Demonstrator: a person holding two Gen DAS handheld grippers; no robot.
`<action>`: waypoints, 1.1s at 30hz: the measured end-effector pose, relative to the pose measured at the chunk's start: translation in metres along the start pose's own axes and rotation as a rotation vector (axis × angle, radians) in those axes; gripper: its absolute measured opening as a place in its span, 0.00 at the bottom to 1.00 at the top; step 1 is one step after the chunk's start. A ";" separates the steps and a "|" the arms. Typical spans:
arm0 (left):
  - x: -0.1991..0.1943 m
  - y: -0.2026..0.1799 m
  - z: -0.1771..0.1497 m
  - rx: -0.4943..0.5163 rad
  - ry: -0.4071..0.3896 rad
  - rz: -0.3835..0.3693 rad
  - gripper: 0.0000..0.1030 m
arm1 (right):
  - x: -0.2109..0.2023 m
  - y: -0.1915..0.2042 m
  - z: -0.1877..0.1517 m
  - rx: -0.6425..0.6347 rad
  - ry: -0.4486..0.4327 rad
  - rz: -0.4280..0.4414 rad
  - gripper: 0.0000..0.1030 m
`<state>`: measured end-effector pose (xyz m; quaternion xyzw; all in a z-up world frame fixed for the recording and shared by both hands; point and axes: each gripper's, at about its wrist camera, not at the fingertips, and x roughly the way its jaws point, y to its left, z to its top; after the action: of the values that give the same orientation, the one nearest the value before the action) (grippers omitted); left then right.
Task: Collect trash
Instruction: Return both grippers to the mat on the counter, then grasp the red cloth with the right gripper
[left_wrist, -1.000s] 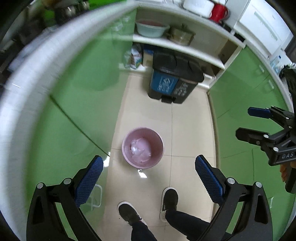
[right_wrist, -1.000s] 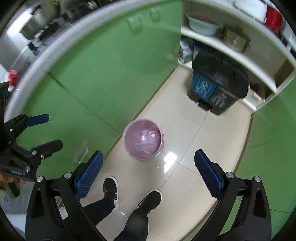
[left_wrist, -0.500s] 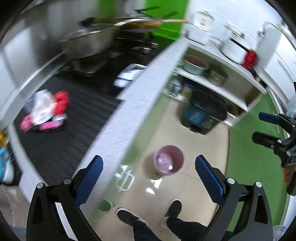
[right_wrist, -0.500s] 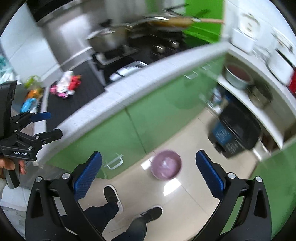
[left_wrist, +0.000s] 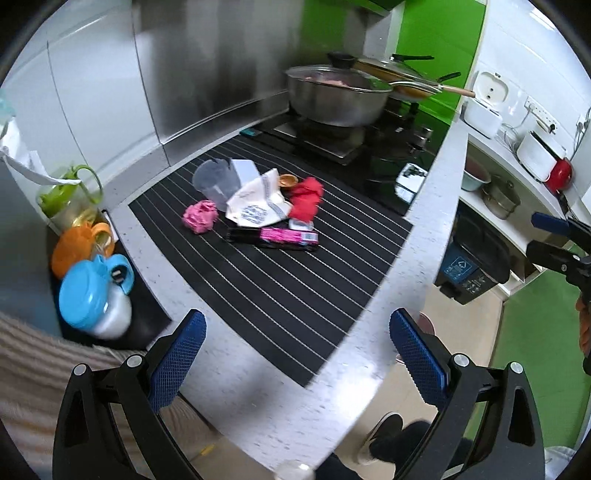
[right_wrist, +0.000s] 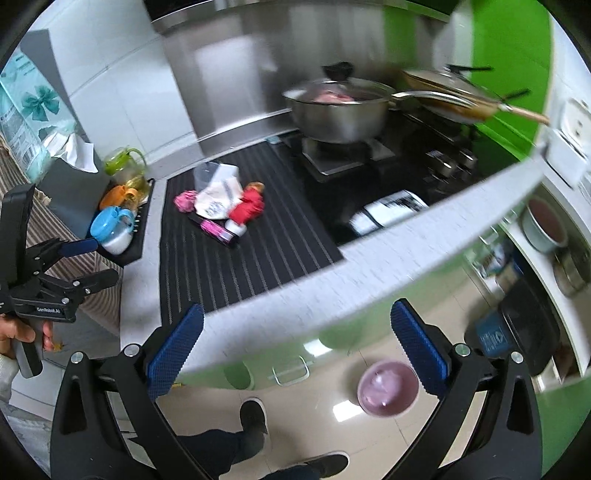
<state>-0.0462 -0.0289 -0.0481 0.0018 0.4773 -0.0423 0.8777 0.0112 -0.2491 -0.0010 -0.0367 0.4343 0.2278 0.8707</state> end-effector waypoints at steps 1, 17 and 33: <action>0.004 0.006 0.003 0.000 0.006 0.004 0.93 | 0.008 0.006 0.008 -0.011 0.005 0.003 0.96; 0.056 0.041 0.040 -0.152 0.033 0.065 0.93 | 0.136 0.032 0.101 -0.280 0.136 0.149 0.96; 0.113 0.055 0.037 -0.312 0.120 0.110 0.93 | 0.247 0.040 0.132 -0.445 0.255 0.316 0.95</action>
<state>0.0502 0.0166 -0.1242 -0.1056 0.5290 0.0807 0.8381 0.2196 -0.0885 -0.1046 -0.1869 0.4800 0.4434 0.7335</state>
